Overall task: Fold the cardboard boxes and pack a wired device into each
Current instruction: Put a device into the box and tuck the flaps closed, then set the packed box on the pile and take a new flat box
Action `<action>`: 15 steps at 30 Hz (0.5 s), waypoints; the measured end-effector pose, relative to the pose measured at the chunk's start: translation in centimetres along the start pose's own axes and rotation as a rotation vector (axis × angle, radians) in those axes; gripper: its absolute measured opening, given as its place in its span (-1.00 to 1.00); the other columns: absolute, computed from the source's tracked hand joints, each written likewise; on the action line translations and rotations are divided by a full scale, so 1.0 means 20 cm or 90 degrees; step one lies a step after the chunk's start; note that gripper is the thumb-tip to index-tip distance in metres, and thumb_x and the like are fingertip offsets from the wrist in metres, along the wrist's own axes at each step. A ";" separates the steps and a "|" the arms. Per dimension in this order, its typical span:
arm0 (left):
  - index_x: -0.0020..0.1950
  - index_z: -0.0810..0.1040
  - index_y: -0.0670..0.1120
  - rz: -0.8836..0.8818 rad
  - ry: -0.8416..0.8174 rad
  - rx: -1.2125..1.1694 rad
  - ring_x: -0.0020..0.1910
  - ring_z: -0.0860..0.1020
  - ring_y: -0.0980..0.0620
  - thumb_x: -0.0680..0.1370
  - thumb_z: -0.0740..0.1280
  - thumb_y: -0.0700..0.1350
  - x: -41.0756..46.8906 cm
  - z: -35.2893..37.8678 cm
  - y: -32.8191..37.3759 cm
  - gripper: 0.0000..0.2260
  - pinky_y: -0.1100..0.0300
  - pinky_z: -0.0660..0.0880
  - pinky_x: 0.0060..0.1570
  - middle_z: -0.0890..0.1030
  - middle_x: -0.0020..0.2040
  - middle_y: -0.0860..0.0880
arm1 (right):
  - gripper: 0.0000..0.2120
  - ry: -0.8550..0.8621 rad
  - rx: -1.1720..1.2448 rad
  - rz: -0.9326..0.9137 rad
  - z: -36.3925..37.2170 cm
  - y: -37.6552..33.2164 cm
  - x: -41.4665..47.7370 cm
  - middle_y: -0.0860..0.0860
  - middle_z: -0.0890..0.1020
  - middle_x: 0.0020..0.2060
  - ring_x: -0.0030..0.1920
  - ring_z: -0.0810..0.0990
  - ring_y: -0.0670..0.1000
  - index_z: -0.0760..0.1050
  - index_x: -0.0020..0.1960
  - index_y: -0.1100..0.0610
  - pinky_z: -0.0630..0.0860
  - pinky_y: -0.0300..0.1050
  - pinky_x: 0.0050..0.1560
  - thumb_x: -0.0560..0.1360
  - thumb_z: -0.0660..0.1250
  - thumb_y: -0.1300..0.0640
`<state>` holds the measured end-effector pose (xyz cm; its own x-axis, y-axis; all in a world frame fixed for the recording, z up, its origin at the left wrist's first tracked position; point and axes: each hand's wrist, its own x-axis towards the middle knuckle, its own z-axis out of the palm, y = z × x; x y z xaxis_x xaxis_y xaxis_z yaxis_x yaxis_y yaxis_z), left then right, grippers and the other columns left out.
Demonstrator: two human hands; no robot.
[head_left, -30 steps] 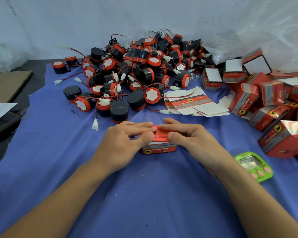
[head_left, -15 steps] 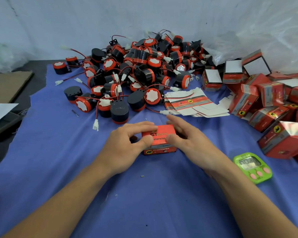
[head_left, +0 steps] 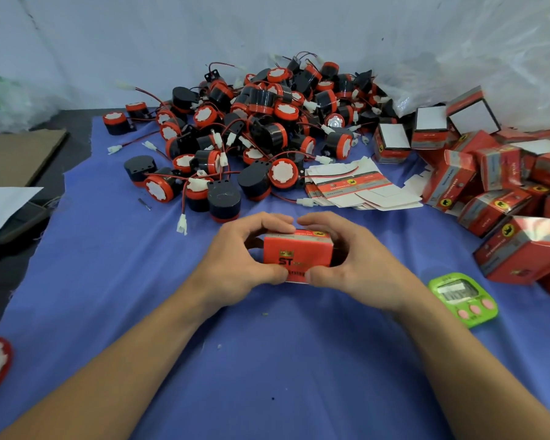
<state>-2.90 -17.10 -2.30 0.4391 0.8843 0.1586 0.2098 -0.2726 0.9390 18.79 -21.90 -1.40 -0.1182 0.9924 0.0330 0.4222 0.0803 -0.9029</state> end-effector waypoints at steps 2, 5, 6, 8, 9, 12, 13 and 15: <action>0.20 0.62 0.25 -0.012 0.007 0.011 0.22 0.62 0.17 0.31 0.56 -0.28 -0.01 0.02 0.01 -0.41 0.25 0.62 0.05 0.62 0.27 0.20 | -0.46 0.007 -0.022 0.008 0.01 -0.01 0.00 -0.07 0.73 0.00 0.00 0.71 -0.02 0.60 0.19 -0.10 0.65 0.10 0.11 0.22 0.57 0.06; 0.26 0.55 0.19 -0.062 -0.022 -0.038 0.10 0.67 0.14 0.48 0.55 -0.26 0.03 0.05 0.02 -0.51 0.28 0.60 0.02 0.71 0.12 0.12 | -0.53 0.049 0.118 0.018 -0.01 -0.02 0.00 0.02 0.75 -0.09 -0.09 0.71 -0.02 0.67 0.10 0.04 0.64 -0.07 -0.01 0.19 0.59 0.18; 0.23 0.58 0.12 -0.066 -0.027 -0.063 0.07 0.68 0.14 0.50 0.53 -0.28 0.06 0.06 0.03 -0.58 0.31 0.58 -0.01 0.73 0.08 0.10 | -0.55 0.052 0.166 0.029 -0.02 -0.02 0.00 0.03 0.75 -0.10 -0.11 0.69 -0.02 0.68 0.08 0.07 0.62 -0.11 -0.03 0.19 0.58 0.21; 0.23 0.61 0.04 -0.086 -0.037 -0.106 0.03 0.69 0.13 0.49 0.51 -0.32 0.11 0.08 0.07 -0.60 0.32 0.58 -0.05 0.74 0.04 0.03 | -0.57 0.042 0.202 0.068 -0.05 -0.03 -0.02 0.05 0.72 -0.12 -0.12 0.64 -0.02 0.67 0.07 0.10 0.57 -0.09 -0.02 0.20 0.56 0.20; 0.26 0.60 0.04 -0.100 -0.051 -0.121 0.02 0.69 0.12 0.48 0.52 -0.33 0.13 0.10 0.10 -0.56 0.31 0.59 -0.05 0.74 0.05 -0.01 | -0.57 0.042 0.188 0.096 -0.07 -0.04 -0.04 0.07 0.71 -0.12 -0.13 0.62 -0.02 0.65 0.06 0.12 0.55 -0.05 -0.02 0.18 0.56 0.18; 0.28 0.60 0.07 -0.112 -0.162 -0.103 0.07 0.68 0.08 0.33 0.59 -0.27 0.20 0.18 0.18 -0.44 0.24 0.61 -0.01 0.71 0.13 -0.06 | -0.50 0.071 0.066 0.158 -0.17 -0.06 -0.11 0.02 0.70 -0.15 -0.17 0.61 0.01 0.58 0.00 0.08 0.54 0.03 -0.09 0.09 0.59 0.09; 0.26 0.62 0.06 -0.116 -0.218 -0.086 0.13 0.67 0.03 0.29 0.56 -0.23 0.23 0.20 0.21 -0.45 0.16 0.63 0.05 0.71 0.14 -0.05 | -0.49 0.065 0.017 0.167 -0.21 -0.08 -0.15 -0.04 0.71 -0.15 -0.16 0.64 0.01 0.57 -0.01 0.02 0.57 0.03 -0.10 0.07 0.61 0.05; 0.29 0.64 0.02 -0.120 -0.357 -0.053 0.27 0.60 -0.20 0.32 0.55 -0.18 0.31 0.23 0.27 -0.47 -0.20 0.51 0.28 0.69 0.21 -0.11 | -0.47 0.022 -0.038 0.169 -0.27 -0.10 -0.22 -0.10 0.73 -0.11 -0.13 0.70 -0.02 0.59 0.04 -0.06 0.66 -0.03 -0.12 0.09 0.62 -0.01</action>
<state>4.96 -14.87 2.30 0.7996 0.5736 -0.1777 0.2705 -0.0798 0.9594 23.28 -26.00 2.57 0.0347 0.9820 -0.1856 0.4870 -0.1787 -0.8549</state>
